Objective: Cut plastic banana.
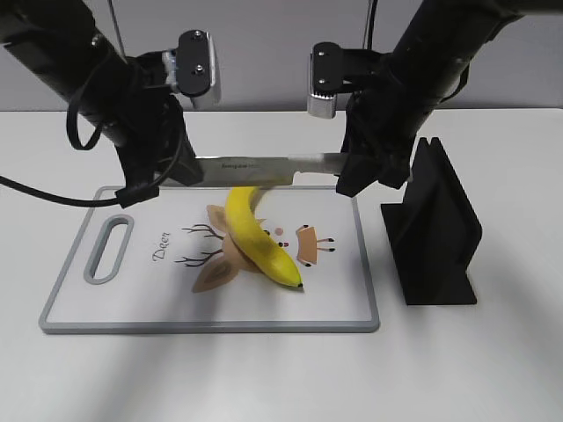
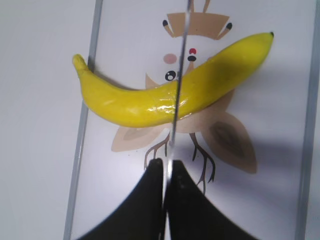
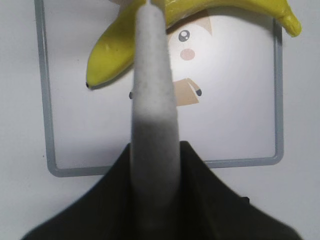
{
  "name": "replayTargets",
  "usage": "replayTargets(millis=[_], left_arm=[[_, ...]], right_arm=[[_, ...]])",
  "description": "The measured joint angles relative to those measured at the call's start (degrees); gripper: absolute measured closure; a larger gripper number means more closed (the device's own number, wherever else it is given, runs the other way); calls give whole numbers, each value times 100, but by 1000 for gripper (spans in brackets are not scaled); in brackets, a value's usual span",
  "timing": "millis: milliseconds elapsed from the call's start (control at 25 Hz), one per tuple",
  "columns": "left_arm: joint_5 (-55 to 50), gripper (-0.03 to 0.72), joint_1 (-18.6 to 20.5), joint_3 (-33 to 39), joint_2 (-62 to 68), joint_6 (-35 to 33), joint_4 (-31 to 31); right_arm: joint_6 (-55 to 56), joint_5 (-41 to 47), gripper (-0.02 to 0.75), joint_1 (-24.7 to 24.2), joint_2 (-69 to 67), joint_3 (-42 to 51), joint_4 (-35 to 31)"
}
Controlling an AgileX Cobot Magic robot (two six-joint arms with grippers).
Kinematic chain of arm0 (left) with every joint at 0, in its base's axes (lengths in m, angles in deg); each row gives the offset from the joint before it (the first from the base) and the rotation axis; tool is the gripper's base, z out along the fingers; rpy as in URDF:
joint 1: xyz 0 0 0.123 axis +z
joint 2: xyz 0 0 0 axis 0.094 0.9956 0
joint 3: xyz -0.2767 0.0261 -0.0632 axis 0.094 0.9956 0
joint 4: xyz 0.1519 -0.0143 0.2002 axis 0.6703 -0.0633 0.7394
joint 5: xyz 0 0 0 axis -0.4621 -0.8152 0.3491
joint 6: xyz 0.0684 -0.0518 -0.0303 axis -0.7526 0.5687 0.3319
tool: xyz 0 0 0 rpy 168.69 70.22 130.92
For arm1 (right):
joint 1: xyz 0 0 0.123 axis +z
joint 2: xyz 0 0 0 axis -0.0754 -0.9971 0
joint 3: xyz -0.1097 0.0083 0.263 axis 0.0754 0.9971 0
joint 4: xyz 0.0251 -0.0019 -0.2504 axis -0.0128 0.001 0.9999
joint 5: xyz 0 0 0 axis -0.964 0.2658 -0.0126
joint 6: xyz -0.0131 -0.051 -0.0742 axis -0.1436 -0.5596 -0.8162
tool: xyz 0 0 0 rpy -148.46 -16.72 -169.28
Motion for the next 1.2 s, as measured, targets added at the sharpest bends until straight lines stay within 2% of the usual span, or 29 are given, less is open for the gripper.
replayTargets(millis=[160, 240, 320, 480, 560, 720, 920, 1080, 1200], left_arm=[[-28, 675, -14, 0, -106, 0, -57], [-60, 610, -14, 0, -106, 23, -127], [-64, 491, -14, 0, -106, 69, -225], [-112, 176, -14, 0, -166, 108, -372], [-94, 96, -14, 0, -272, 114, -389], [125, 77, -14, 0, -626, 299, -397], [420, 86, 35, 0, -1210, 1161, -410], [366, 91, 171, 0, -1498, 2492, -87], [20, 95, 272, 0, -1605, 3502, 521]], right_arm=[[69, 91, 552, 0, 217, 0, 33], [129, 218, 559, 0, 256, -6, 27], [220, 368, 561, 0, 262, -36, -5], [378, 434, 561, 8, 262, -48, 138], [554, 441, 561, 8, 262, -50, 284], [949, 585, 561, 8, 304, -50, 499], [1751, 668, 561, 8, 620, -50, 560], [2647, 1092, 561, 14, 905, -50, 685], [3238, 1219, 561, 14, 1071, -50, 720]])
